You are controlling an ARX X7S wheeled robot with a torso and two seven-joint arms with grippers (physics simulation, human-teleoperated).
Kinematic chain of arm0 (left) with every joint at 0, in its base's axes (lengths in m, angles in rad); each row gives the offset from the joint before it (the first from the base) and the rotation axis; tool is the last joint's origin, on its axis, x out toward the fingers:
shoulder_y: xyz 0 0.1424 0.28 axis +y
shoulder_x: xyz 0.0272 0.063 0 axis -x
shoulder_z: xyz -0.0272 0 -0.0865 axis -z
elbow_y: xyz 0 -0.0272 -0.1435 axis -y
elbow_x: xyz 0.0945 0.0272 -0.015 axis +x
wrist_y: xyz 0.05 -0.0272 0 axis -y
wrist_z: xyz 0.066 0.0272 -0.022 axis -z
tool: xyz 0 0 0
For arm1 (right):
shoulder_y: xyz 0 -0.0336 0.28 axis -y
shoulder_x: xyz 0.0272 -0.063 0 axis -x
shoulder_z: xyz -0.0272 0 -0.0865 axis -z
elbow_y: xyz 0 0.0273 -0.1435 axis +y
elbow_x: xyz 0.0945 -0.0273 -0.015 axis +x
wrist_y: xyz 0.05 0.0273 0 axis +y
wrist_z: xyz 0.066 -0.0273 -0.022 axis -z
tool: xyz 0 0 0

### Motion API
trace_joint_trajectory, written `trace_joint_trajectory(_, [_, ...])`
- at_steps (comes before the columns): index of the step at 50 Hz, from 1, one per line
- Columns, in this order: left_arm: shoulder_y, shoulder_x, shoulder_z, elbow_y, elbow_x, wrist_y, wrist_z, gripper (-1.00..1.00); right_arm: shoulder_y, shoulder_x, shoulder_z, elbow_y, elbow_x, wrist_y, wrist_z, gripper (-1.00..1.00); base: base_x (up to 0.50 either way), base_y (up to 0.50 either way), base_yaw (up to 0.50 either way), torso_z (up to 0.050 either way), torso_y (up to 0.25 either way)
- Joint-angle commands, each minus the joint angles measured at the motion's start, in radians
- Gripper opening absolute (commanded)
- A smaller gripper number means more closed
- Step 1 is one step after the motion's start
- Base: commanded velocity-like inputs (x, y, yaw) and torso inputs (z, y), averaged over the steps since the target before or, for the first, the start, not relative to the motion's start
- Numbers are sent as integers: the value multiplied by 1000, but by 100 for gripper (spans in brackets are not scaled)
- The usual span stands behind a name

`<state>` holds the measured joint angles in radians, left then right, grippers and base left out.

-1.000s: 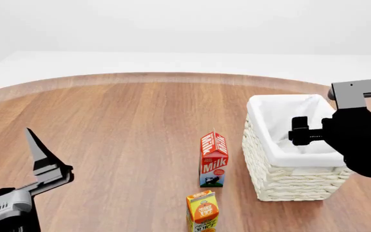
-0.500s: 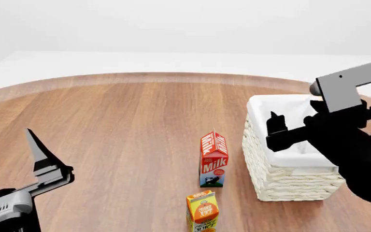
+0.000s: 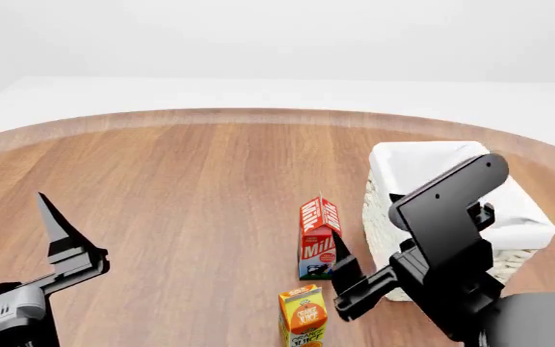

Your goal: Pick up the cream cheese box and the butter, and put them in the basket.

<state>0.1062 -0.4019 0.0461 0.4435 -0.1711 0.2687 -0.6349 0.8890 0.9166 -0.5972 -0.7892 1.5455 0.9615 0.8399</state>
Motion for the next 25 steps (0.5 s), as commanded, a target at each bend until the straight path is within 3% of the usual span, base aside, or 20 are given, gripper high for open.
trace_joint_trajectory(1, [1,18,-24,-10,18,9,20,100,-23,-138,-38,-124,57,-9,132,100,0,0,0,0,0])
trace_joint_trajectory(18, [6,11,-37,-12,13,15,13,100,-20,-328,-135,-120,54,-7,251,100,0,0,0,0,0])
trace_joint_trajectory(25, [10,9,-42,-13,7,18,11,100,-89,-400,-177,-95,-17,-22,288,100,0,0,0,0,0])
